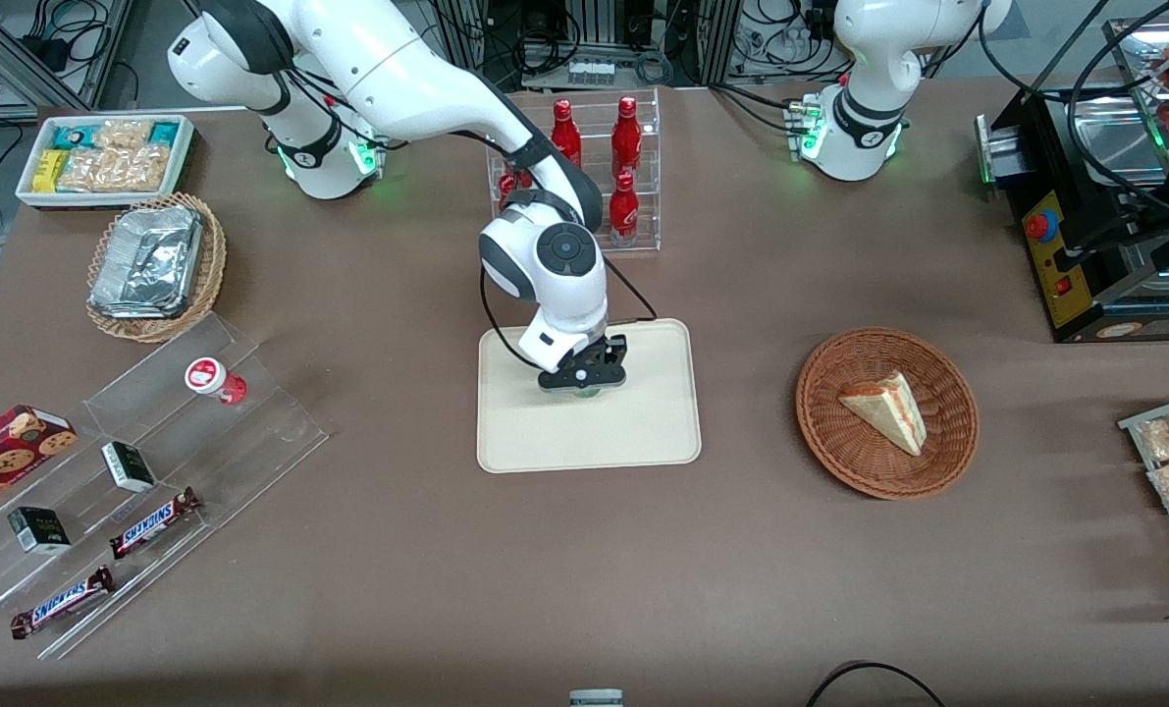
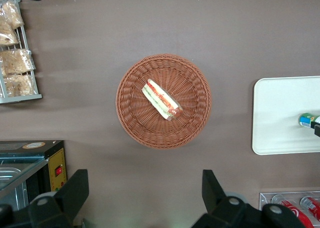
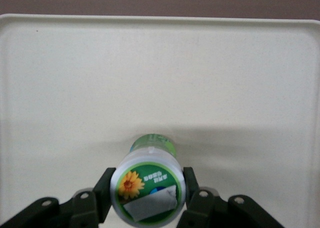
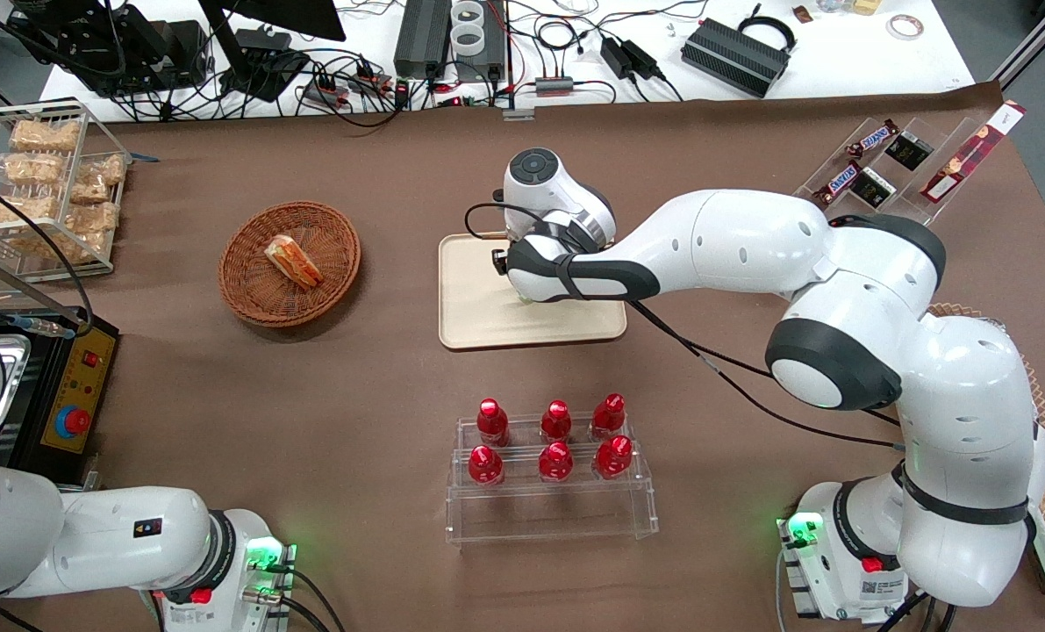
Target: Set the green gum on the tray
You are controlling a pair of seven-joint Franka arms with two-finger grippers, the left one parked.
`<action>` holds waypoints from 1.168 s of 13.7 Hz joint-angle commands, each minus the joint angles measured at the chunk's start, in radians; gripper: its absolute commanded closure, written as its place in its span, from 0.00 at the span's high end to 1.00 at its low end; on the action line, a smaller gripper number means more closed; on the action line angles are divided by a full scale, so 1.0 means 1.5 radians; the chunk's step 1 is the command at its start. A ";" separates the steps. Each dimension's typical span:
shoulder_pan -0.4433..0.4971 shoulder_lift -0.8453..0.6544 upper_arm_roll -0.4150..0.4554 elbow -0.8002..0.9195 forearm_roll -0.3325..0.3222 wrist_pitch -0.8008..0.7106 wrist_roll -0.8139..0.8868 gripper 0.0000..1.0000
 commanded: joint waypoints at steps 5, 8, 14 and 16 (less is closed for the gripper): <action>0.003 0.001 -0.009 0.027 -0.004 0.001 0.009 1.00; -0.024 -0.059 -0.015 0.018 -0.005 -0.021 0.006 1.00; -0.132 -0.266 -0.016 0.011 0.000 -0.283 -0.034 1.00; -0.157 -0.329 -0.017 -0.003 0.000 -0.348 -0.060 1.00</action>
